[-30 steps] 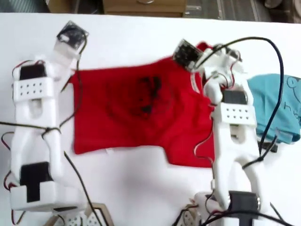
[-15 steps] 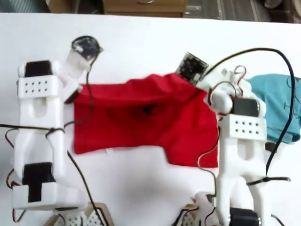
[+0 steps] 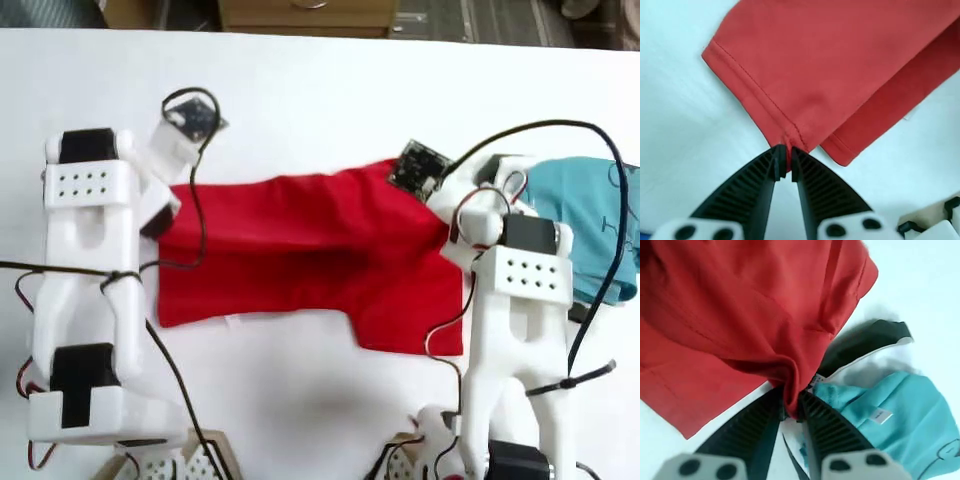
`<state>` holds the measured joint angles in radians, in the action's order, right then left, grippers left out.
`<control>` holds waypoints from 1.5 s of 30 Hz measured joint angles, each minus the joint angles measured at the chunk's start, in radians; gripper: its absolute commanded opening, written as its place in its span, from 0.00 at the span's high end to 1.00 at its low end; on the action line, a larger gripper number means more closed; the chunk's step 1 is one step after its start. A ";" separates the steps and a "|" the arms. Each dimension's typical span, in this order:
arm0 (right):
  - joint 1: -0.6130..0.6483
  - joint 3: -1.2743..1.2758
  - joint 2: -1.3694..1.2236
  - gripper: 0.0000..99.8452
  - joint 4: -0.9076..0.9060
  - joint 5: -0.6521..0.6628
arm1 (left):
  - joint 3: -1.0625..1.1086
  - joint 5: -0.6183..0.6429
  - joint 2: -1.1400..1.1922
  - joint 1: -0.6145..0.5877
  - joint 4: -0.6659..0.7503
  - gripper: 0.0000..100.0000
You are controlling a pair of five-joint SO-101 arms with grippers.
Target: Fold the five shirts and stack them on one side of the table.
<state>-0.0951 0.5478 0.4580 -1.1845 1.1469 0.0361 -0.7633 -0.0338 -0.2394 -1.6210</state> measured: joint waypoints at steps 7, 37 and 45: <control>0.000 0.061 0.000 0.98 -0.002 0.000 | 0.130 -0.006 0.000 0.000 0.014 0.98; -0.034 0.132 0.120 0.98 -0.081 0.052 | 0.440 -0.006 0.002 0.018 0.265 0.98; -0.034 0.190 0.203 0.98 -0.103 0.058 | 0.440 -0.006 0.002 0.017 0.261 0.98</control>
<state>-0.1289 0.7380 0.6605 -1.2873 1.2052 0.4764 -0.7695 -0.0322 -0.2225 -1.3602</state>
